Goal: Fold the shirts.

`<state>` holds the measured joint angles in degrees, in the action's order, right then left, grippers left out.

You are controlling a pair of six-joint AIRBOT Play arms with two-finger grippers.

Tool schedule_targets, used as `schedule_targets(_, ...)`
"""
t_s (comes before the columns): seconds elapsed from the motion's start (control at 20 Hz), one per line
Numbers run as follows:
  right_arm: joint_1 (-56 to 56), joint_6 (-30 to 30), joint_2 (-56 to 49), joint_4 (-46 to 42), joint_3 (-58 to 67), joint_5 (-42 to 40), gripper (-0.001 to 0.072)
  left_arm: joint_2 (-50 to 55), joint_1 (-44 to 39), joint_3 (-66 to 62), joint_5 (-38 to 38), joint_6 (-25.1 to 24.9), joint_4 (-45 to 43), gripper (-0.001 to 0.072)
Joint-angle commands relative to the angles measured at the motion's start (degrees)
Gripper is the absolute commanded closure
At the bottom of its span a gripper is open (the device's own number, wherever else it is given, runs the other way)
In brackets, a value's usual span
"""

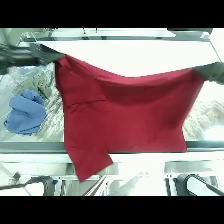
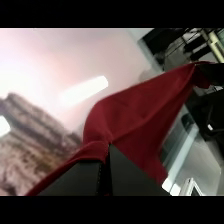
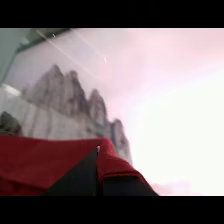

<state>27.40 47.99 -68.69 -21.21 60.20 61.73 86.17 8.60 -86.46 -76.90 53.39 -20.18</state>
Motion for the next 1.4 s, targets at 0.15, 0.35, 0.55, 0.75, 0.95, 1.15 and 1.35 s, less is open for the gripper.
schedule_targets(0.15,-2.5,-7.3,-27.8,8.5,3.6,-6.2,0.0698,27.7,-0.5,-16.4,0.9,5.7,-3.9,0.0699)
schedule_targets(0.35,-2.5,-6.3,-37.3,11.0,15.8,-2.5,0.0698,32.0,1.1,-24.3,3.0,7.8,-4.3,0.07)
schedule_targets(0.55,-2.3,-4.5,-40.9,10.4,23.2,0.3,0.0698,32.3,0.1,-25.2,1.8,7.8,-5.4,0.0701)
schedule_targets(0.75,-0.8,-4.2,-41.0,1.7,23.4,1.8,0.0697,32.4,-1.3,-25.2,-1.8,10.8,-19.1,0.0701)
schedule_targets(0.95,-0.2,-2.0,-41.4,-6.6,23.4,2.0,0.0697,32.4,-2.3,-25.2,-3.9,14.0,-28.2,0.0701)
schedule_targets(1.15,-0.2,-1.2,-41.9,-8.2,23.4,1.2,0.0697,32.4,-3.4,-25.1,-5.5,16.1,-31.7,0.0701)
schedule_targets(1.35,-0.8,-1.2,-42.9,-8.2,23.4,1.1,0.0697,32.5,-4.7,-25.1,-5.6,18.3,-35.9,0.0701)
